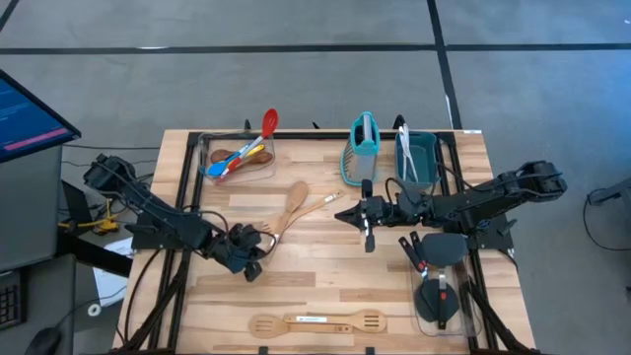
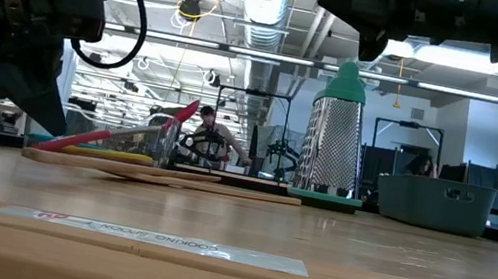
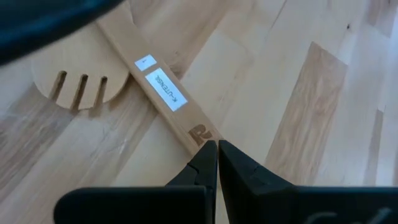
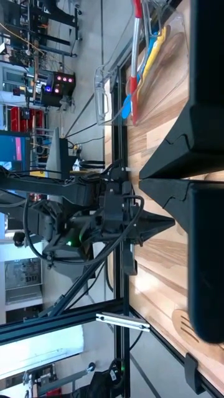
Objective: Pick & Place Kitchen Items
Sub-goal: Put the wooden spoon into the left transparent bin
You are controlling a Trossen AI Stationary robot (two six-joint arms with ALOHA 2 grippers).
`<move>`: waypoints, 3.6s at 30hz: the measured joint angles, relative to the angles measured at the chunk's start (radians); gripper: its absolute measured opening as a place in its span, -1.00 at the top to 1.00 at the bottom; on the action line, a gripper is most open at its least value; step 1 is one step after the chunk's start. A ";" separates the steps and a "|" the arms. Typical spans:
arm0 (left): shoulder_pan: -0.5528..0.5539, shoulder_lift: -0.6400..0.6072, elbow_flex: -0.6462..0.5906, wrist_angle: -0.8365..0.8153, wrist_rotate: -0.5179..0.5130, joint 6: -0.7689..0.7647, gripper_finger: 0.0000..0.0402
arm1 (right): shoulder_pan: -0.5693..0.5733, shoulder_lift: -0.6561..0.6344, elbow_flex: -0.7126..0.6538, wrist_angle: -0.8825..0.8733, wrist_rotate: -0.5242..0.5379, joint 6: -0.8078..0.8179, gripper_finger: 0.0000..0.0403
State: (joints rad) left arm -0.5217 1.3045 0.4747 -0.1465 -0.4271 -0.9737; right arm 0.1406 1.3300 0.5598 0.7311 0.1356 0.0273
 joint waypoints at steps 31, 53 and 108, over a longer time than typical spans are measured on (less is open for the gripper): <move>0.006 0.198 -0.008 0.179 0.006 0.053 0.99 | -0.002 0.000 0.000 -0.003 0.000 0.042 1.00; 0.001 0.067 -0.015 0.222 0.015 0.128 0.99 | -0.037 0.000 0.000 -0.059 0.000 0.150 1.00; -0.053 0.129 -0.011 0.059 -0.041 -0.054 1.00 | -0.044 0.006 0.000 -0.063 0.042 0.268 1.00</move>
State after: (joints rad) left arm -0.5751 1.4338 0.4638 -0.0875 -0.4677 -1.0279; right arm 0.0961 1.3361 0.5598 0.6680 0.1773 0.2954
